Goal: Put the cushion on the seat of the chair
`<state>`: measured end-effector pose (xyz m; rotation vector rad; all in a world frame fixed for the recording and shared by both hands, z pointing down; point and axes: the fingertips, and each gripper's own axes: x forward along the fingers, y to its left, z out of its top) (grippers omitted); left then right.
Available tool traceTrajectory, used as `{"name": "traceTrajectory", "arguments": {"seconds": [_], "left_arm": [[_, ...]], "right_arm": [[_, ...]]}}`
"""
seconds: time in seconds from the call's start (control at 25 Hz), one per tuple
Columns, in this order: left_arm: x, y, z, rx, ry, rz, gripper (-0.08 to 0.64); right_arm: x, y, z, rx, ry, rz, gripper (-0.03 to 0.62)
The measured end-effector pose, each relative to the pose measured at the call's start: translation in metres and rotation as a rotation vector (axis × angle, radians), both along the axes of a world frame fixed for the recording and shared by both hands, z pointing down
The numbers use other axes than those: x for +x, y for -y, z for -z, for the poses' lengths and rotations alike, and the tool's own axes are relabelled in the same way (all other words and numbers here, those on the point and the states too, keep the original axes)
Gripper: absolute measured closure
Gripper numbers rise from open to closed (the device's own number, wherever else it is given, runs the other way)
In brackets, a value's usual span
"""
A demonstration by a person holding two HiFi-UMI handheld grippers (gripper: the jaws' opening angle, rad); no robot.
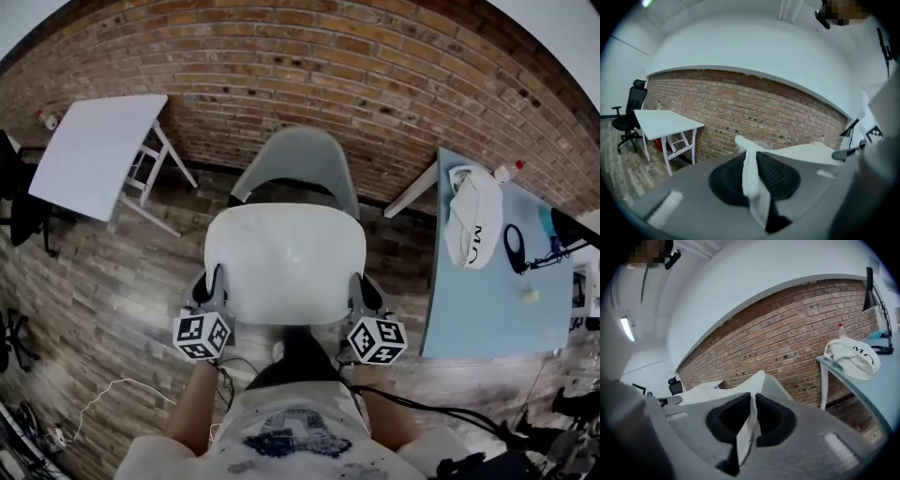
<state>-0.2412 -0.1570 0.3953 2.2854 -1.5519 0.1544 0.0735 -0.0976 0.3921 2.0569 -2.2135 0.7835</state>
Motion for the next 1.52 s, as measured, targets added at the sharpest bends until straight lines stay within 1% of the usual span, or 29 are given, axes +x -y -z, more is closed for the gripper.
{"name": "traceTrajectory", "arguments": {"seconds": [0.16,0.32,0.44,0.52,0.68,0.84,1.16,1.52], "left_arm": [[0.012,0.031,-0.031,-0.036,0.029,-0.022,0.522],[0.021,0.065,-0.066,-0.057,0.037,-0.028,0.522],[0.026,0.086,-0.098,-0.080,0.042,-0.034,0.522],[0.027,0.101,-0.121,-0.097,0.040,-0.034,0.522],[0.027,0.124,-0.170,-0.138,0.026,-0.032,0.522],[0.030,0.141,-0.220,-0.170,0.035,-0.039,0.522],[0.032,0.160,-0.297,-0.186,0.045,-0.050,0.522],[0.033,0.171,-0.364,-0.193,0.057,-0.048,0.522]], "right_arm": [[0.008,0.027,-0.035,-0.046,0.013,-0.010,0.565],[0.017,0.055,-0.069,-0.068,0.019,-0.011,0.565],[0.020,0.075,-0.098,-0.066,0.026,0.009,0.565],[0.020,0.088,-0.120,-0.067,0.021,0.017,0.565],[0.022,0.106,-0.166,-0.100,0.017,0.011,0.565],[0.024,0.120,-0.217,-0.131,0.025,-0.005,0.565],[0.029,0.132,-0.298,-0.164,0.011,-0.035,0.564],[0.032,0.141,-0.364,-0.178,-0.001,-0.050,0.563]]}}
